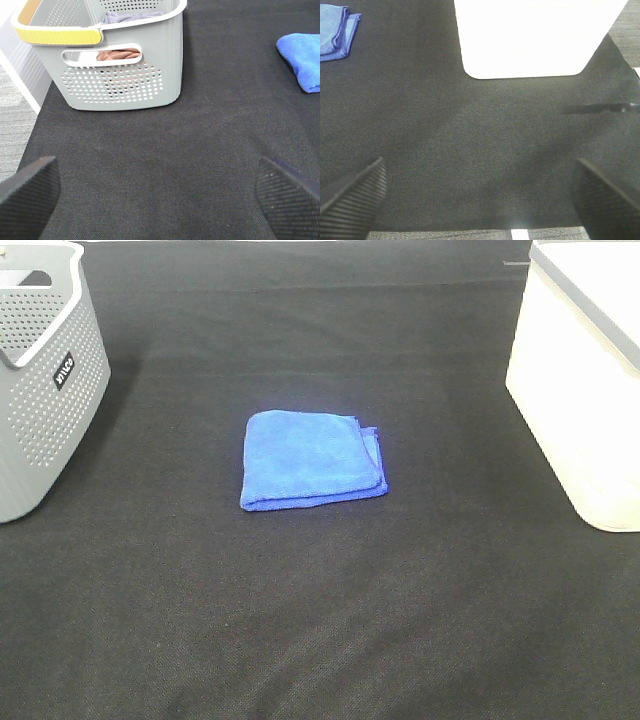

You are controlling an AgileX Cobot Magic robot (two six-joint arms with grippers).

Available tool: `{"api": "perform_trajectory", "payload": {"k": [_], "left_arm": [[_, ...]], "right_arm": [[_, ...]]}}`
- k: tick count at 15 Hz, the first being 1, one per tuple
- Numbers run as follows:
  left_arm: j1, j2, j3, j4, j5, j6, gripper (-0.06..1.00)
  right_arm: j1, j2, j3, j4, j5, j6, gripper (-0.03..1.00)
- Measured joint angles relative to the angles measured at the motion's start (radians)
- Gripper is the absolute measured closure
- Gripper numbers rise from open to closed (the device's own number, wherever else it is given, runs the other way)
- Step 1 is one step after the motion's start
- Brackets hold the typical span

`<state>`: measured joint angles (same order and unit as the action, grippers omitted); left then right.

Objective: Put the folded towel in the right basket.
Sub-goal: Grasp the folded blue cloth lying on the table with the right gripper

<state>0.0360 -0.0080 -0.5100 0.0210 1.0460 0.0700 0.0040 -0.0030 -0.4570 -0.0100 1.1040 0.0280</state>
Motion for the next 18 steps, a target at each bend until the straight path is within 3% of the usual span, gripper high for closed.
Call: {"api": "perform_trajectory", "payload": {"k": [18], "left_arm": [[0.0,0.0,0.0,0.0,0.0,0.0,-0.05]], "right_arm": [[0.0,0.0,0.0,0.0,0.0,0.0,0.01]]}}
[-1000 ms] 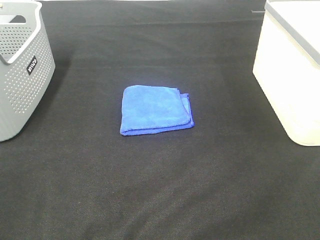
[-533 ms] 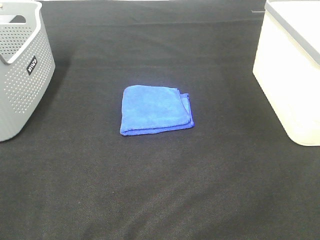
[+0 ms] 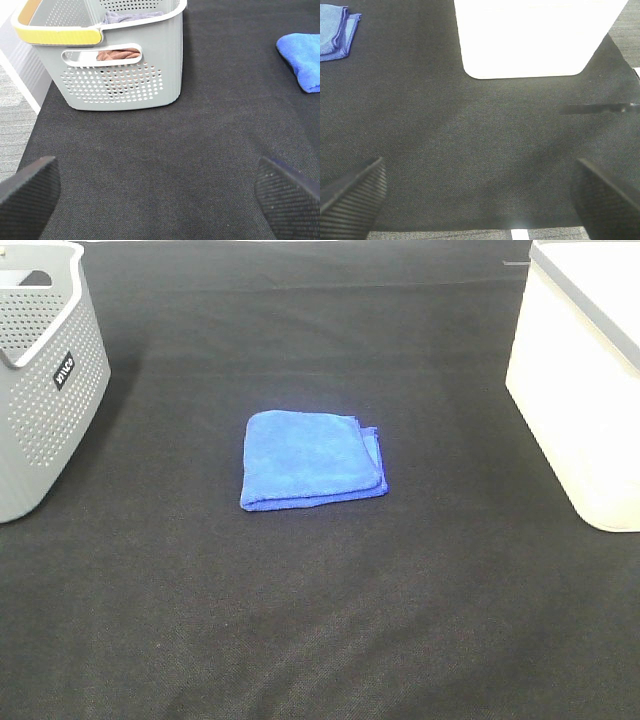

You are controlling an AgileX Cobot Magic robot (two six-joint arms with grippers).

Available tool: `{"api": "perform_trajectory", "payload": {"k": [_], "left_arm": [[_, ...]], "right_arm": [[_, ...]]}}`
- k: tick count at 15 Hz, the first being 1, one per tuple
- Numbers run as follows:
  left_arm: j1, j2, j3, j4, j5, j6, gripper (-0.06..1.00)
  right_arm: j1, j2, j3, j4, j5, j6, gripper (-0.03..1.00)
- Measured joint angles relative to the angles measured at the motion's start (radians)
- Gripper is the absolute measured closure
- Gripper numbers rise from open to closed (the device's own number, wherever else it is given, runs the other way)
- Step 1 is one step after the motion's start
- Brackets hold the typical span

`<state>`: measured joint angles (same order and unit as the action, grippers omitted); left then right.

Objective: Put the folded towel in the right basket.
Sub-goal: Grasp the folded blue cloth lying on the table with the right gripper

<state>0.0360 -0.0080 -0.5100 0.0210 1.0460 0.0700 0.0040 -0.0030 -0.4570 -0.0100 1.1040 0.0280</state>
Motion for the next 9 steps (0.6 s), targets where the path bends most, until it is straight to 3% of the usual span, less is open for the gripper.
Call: {"api": "perform_trajectory", "payload": {"k": [9], "left_arm": [[0.0,0.0,0.0,0.0,0.0,0.0,-0.05]], "right_arm": [[0.0,0.0,0.0,0.0,0.0,-0.001,0.01]]}}
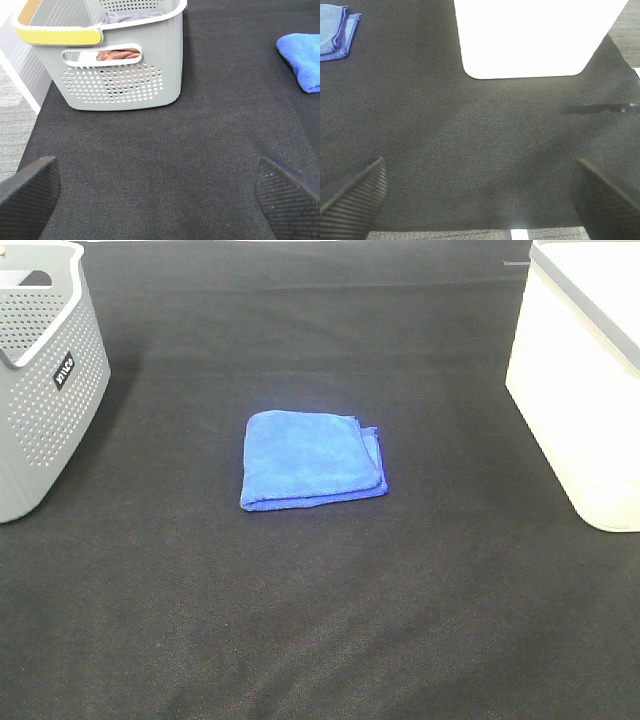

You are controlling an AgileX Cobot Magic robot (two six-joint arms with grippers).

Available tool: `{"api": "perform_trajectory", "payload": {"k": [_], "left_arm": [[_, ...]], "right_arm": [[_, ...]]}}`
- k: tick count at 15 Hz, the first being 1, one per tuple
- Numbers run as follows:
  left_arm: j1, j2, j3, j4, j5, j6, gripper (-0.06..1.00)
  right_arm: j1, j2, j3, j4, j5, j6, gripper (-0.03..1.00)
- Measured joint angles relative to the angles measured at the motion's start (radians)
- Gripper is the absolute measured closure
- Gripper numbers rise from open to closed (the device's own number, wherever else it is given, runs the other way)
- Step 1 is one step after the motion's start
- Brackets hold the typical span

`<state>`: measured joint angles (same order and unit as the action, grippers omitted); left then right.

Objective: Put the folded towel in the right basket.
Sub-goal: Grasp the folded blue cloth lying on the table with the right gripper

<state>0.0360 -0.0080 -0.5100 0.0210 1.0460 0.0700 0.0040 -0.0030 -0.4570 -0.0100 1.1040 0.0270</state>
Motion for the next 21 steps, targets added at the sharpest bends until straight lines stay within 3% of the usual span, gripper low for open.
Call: {"api": "perform_trajectory", "payload": {"k": [21], "left_arm": [[0.0,0.0,0.0,-0.035,0.0,-0.002,-0.05]], "right_arm": [[0.0,0.0,0.0,0.01,0.0,-0.027,0.01]]}}
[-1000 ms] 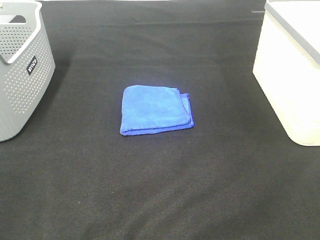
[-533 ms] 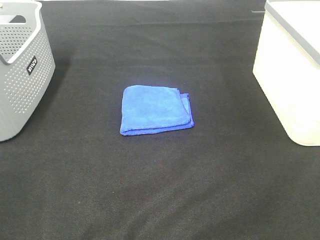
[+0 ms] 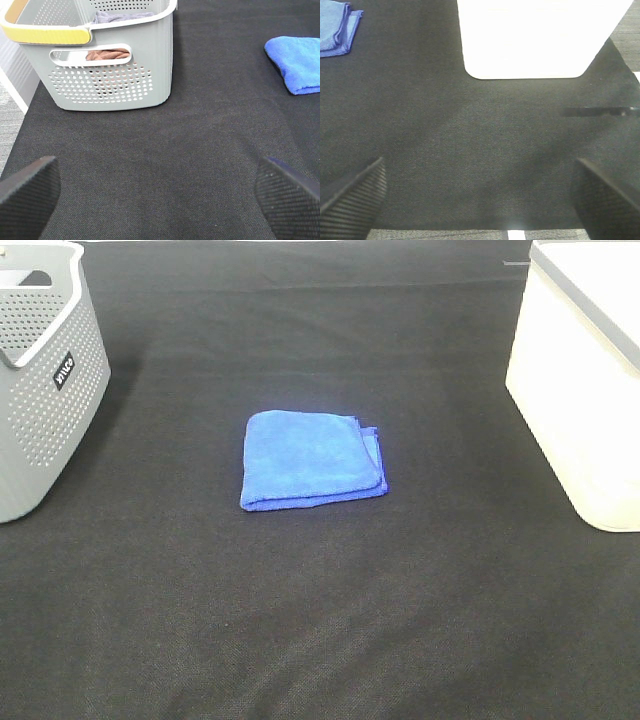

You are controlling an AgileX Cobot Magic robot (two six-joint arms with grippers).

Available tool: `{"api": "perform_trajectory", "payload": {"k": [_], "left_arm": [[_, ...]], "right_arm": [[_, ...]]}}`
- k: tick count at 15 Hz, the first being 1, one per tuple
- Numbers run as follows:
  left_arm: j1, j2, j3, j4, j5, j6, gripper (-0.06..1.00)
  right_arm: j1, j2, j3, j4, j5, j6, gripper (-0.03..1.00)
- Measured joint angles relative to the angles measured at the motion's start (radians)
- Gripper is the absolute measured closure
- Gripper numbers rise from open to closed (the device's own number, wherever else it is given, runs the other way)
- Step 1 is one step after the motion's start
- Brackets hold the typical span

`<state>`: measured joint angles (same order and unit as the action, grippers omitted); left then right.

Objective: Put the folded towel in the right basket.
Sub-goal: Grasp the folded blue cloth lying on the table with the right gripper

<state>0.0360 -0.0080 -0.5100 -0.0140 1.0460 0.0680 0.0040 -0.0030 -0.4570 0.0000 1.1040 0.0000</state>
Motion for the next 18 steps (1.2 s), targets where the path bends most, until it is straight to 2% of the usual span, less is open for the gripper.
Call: {"api": "perform_trajectory", "payload": {"k": [4,6,9,10,12,15,18], "left_arm": [[0.0,0.0,0.0,0.0,0.0,-0.002,-0.05],[0.0,0.0,0.0,-0.001,0.0,-0.002,-0.05],[0.0,0.0,0.0,-0.001,0.0,-0.002,-0.05],[0.0,0.0,0.0,-0.001,0.0,-0.002,-0.05],[0.0,0.0,0.0,-0.001,0.0,-0.002,-0.05],[0.0,0.0,0.0,-0.001,0.0,-0.002,-0.05],[0.0,0.0,0.0,-0.001,0.0,-0.002,-0.05]], "right_arm": [[0.0,0.0,0.0,0.0,0.0,0.0,0.01],[0.0,0.071,-0.014,0.061,-0.002,0.0,0.01],[0.0,0.433,-0.142,0.183,-0.01,-0.034,0.01],[0.0,0.433,-0.142,0.183,-0.01,-0.034,0.01],[0.0,0.689,-0.296,0.254,0.009,-0.044,0.01],[0.0,1.001,-0.522,0.281,0.039,-0.047,0.01],[0.0,1.159,-0.638,0.367,0.049,-0.087,0.01]]}}
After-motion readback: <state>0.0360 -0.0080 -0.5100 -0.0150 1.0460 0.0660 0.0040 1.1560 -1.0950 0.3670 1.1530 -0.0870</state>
